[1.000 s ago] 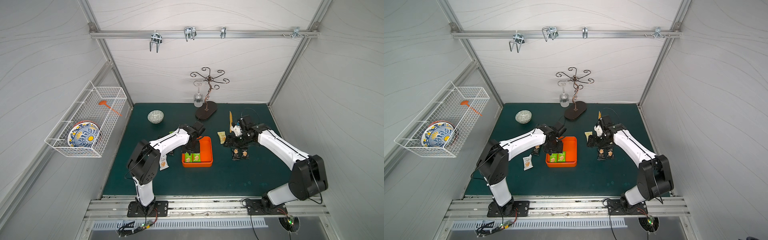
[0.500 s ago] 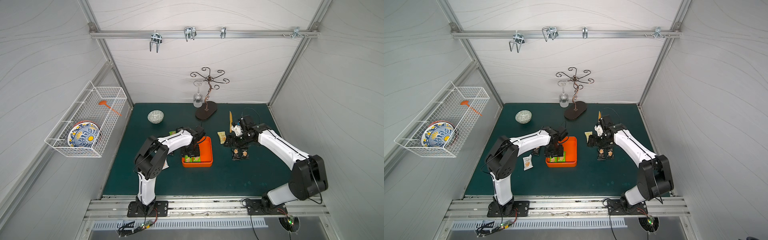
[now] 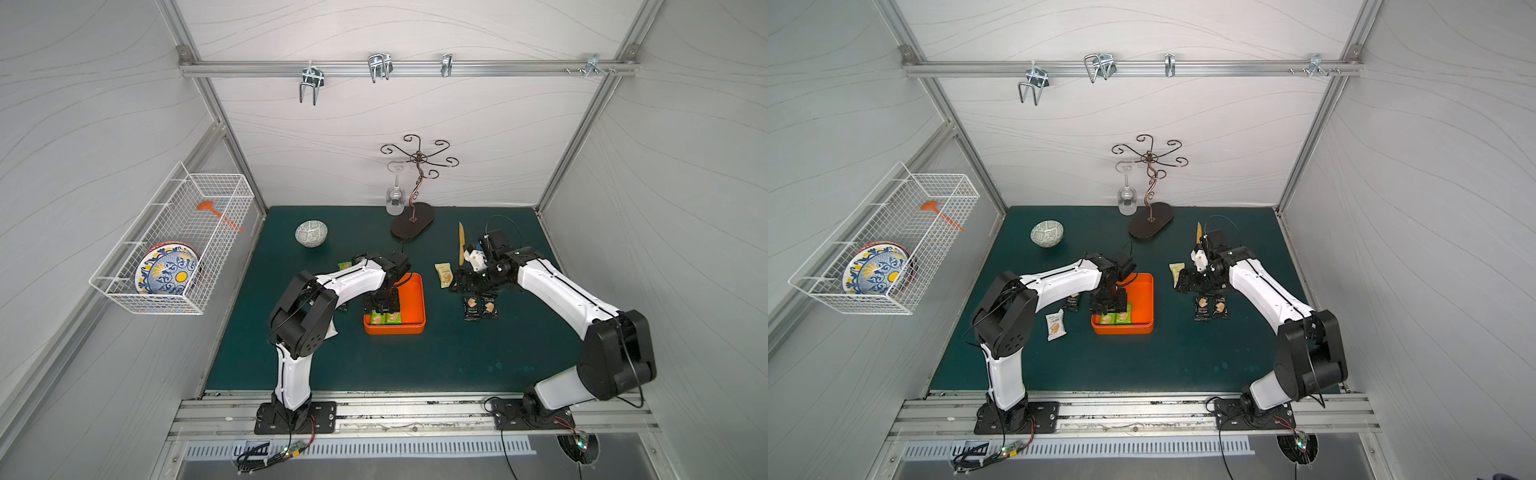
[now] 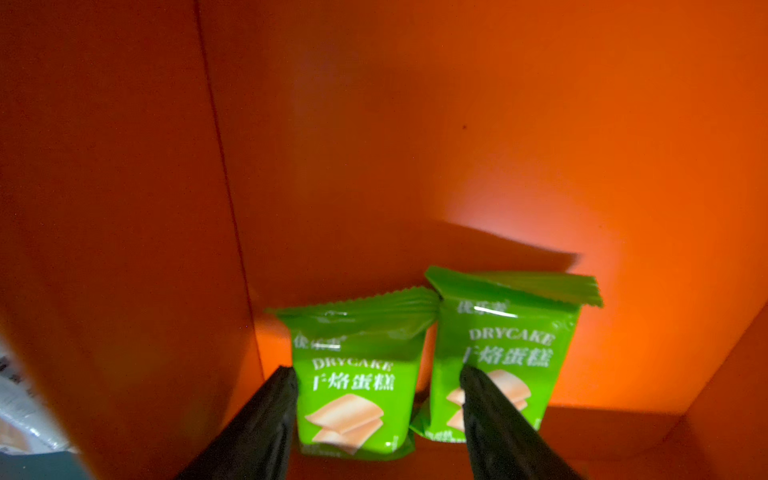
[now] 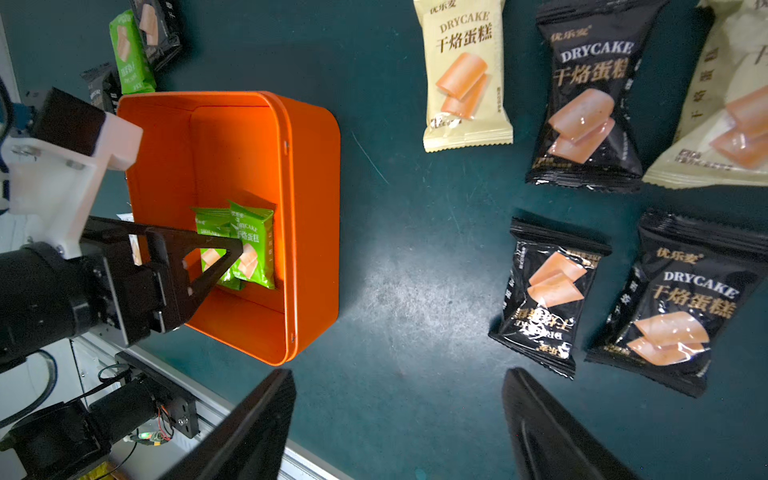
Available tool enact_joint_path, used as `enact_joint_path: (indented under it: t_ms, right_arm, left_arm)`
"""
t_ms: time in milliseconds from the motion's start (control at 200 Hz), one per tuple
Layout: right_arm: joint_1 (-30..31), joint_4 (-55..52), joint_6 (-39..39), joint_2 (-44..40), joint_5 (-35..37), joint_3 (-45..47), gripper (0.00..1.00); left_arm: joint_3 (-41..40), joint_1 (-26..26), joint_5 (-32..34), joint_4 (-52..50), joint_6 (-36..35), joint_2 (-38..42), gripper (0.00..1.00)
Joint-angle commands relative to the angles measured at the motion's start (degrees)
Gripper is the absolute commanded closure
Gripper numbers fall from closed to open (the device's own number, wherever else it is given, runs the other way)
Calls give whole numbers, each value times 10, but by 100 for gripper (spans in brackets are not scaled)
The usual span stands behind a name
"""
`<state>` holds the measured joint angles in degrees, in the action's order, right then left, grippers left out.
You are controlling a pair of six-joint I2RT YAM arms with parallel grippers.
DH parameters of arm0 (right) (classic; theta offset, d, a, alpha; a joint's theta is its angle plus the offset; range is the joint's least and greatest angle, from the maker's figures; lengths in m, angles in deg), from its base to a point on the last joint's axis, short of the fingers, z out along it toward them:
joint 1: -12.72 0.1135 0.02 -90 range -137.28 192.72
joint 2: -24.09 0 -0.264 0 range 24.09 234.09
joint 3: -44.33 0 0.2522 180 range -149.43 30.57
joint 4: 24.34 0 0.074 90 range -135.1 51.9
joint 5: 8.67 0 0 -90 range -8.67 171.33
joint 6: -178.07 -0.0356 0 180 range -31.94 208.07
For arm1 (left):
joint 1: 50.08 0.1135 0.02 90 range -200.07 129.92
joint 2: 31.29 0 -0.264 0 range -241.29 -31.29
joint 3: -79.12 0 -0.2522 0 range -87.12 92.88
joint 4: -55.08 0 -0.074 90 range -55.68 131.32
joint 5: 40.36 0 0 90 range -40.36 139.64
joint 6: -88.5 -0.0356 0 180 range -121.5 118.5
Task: Take the cookies out of the storage box
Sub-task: Pick up the cookie from the storage box.
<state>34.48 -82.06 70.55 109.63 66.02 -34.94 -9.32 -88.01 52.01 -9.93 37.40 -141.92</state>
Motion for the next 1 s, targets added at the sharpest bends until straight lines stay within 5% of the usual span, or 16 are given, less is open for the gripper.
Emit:
enact_joint_path:
  t_ms: [0, 190, 470, 990]
  right_arm:
    - [-3, -7, 6, 10, -7, 0, 16]
    - [-4, -8, 7, 10, -7, -2, 16]
    - [-4, -5, 8, 12, -4, 2, 16]
    - [-5, -10, 10, 13, -2, -2, 16]
  left_arm:
    - [35, -1, -21, 26, 7, -11, 34]
    - [66, -1, -30, 23, 13, -29, 34]
    - [57, 1, 41, -45, -21, 4, 32]
    - [2, 6, 3, 15, -28, -21, 37]
